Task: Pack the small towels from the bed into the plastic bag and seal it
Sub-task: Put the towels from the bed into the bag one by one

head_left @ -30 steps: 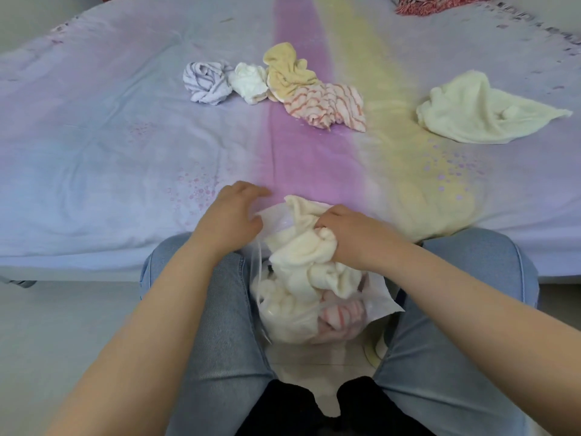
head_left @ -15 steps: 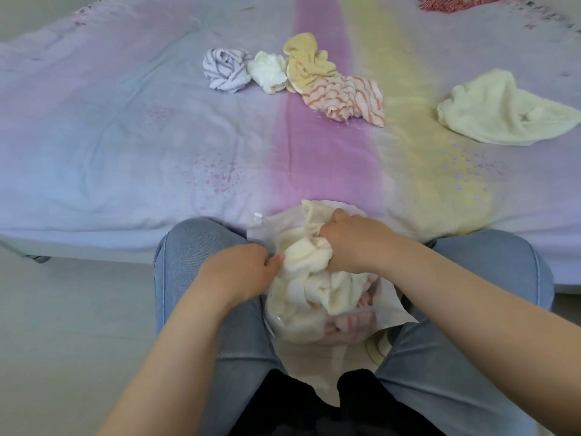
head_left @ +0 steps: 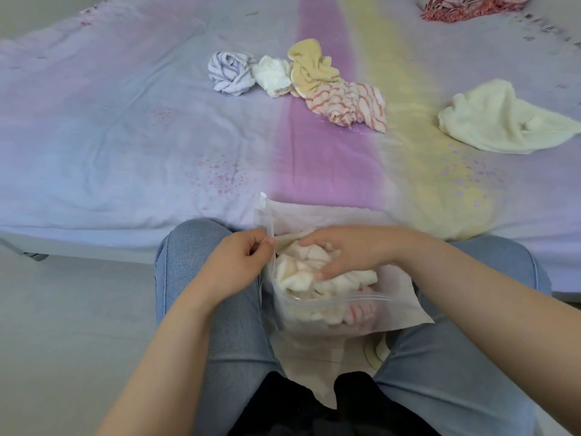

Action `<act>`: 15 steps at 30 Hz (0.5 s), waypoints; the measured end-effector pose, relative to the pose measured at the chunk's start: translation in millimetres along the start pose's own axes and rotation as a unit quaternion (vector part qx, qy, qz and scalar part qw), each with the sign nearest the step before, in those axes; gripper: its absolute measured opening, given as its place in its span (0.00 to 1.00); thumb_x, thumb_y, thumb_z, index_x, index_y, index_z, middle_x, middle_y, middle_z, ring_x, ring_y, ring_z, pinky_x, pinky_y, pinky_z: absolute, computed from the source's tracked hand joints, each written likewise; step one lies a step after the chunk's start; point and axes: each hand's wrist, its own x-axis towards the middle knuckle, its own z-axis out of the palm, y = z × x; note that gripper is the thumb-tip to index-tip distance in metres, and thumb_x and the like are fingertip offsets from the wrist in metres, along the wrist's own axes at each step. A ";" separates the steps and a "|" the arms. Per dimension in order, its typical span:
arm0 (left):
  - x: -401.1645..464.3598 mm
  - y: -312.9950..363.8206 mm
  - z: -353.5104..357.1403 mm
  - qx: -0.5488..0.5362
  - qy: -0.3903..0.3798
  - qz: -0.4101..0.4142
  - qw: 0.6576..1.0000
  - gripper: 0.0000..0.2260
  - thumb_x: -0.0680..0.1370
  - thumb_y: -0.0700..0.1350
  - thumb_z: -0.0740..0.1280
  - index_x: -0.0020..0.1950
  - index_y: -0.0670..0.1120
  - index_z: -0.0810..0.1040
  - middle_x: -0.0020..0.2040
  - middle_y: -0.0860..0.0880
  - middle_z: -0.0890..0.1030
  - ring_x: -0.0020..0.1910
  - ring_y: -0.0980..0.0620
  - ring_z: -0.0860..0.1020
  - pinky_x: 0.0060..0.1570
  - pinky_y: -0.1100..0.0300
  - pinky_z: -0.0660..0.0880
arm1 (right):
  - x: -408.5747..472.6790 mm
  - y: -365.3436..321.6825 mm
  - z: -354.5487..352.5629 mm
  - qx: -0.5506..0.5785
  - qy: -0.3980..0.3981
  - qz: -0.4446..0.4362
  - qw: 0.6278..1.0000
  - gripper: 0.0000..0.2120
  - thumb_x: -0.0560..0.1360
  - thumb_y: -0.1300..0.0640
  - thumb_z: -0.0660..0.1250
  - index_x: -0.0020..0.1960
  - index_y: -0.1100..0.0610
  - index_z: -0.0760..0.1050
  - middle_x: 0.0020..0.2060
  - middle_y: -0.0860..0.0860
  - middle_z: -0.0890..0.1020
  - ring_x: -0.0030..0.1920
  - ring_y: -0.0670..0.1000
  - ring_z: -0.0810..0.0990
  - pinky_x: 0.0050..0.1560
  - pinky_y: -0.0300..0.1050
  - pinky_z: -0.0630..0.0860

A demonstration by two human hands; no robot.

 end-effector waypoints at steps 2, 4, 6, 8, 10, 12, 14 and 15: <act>3.8 -1.8 -1.7 0.015 0.009 -0.001 1.000 0.18 0.80 0.47 0.61 0.31 0.48 0.62 0.24 0.56 0.63 0.25 0.57 0.60 0.29 0.59 0.61 | -15.0 -2.2 -10.5 -0.036 0.030 0.015 0.999 0.18 0.74 0.46 0.67 0.64 0.44 0.73 0.58 0.43 0.76 0.57 0.45 0.75 0.55 0.40 0.70; 8.6 -1.5 -1.4 0.017 0.010 0.001 1.000 0.19 0.80 0.47 0.61 0.31 0.48 0.62 0.24 0.55 0.63 0.25 0.57 0.60 0.29 0.58 0.61 | -20.6 -6.1 -14.0 -0.082 -0.041 0.023 0.996 0.13 0.77 0.49 0.65 0.61 0.43 0.76 0.54 0.44 0.77 0.54 0.47 0.77 0.53 0.41 0.72; 11.4 0.9 0.9 0.009 0.001 0.012 1.000 0.19 0.80 0.47 0.61 0.30 0.48 0.61 0.24 0.56 0.62 0.26 0.57 0.60 0.29 0.58 0.60 | -13.2 -11.9 -8.0 -0.124 -0.142 0.015 0.982 0.17 0.78 0.52 0.62 0.66 0.44 0.72 0.60 0.47 0.76 0.55 0.48 0.75 0.54 0.40 0.69; 12.9 3.6 3.5 -0.002 -0.013 0.021 1.000 0.18 0.80 0.47 0.62 0.31 0.49 0.62 0.25 0.56 0.62 0.26 0.57 0.60 0.30 0.59 0.60 | 7.4 -14.1 0.5 -0.175 -0.200 0.002 0.964 0.21 0.78 0.55 0.61 0.71 0.47 0.67 0.66 0.50 0.71 0.62 0.50 0.72 0.57 0.39 0.64; 14.2 6.0 3.9 -0.005 -0.023 0.027 0.999 0.19 0.80 0.46 0.62 0.30 0.49 0.61 0.24 0.56 0.62 0.26 0.58 0.60 0.30 0.60 0.59 | 35.0 -12.9 8.4 -0.205 -0.234 -0.003 0.950 0.23 0.78 0.55 0.61 0.72 0.51 0.64 0.68 0.52 0.70 0.67 0.53 0.68 0.59 0.42 0.63; 14.8 7.4 2.4 -0.011 -0.028 0.036 0.999 0.20 0.80 0.46 0.62 0.29 0.51 0.61 0.24 0.56 0.62 0.26 0.58 0.60 0.29 0.62 0.59 | 62.0 -9.4 17.1 -0.219 -0.252 0.003 0.942 0.23 0.78 0.54 0.62 0.71 0.54 0.63 0.68 0.54 0.69 0.68 0.56 0.68 0.63 0.48 0.65; 15.8 6.0 0.5 -0.025 -0.031 0.040 0.998 0.20 0.81 0.46 0.62 0.30 0.50 0.61 0.24 0.56 0.62 0.25 0.58 0.60 0.28 0.63 0.58 | 84.0 -2.6 27.3 -0.226 -0.276 0.021 0.934 0.24 0.78 0.54 0.61 0.73 0.53 0.60 0.71 0.54 0.65 0.71 0.57 0.64 0.67 0.52 0.64; 16.5 5.4 -0.1 -0.028 -0.032 0.038 0.998 0.19 0.81 0.46 0.62 0.31 0.49 0.62 0.25 0.56 0.62 0.26 0.58 0.59 0.28 0.63 0.59 | 92.3 2.2 31.6 -0.231 -0.284 0.032 0.930 0.26 0.78 0.55 0.60 0.74 0.51 0.58 0.73 0.54 0.63 0.72 0.57 0.62 0.69 0.53 0.63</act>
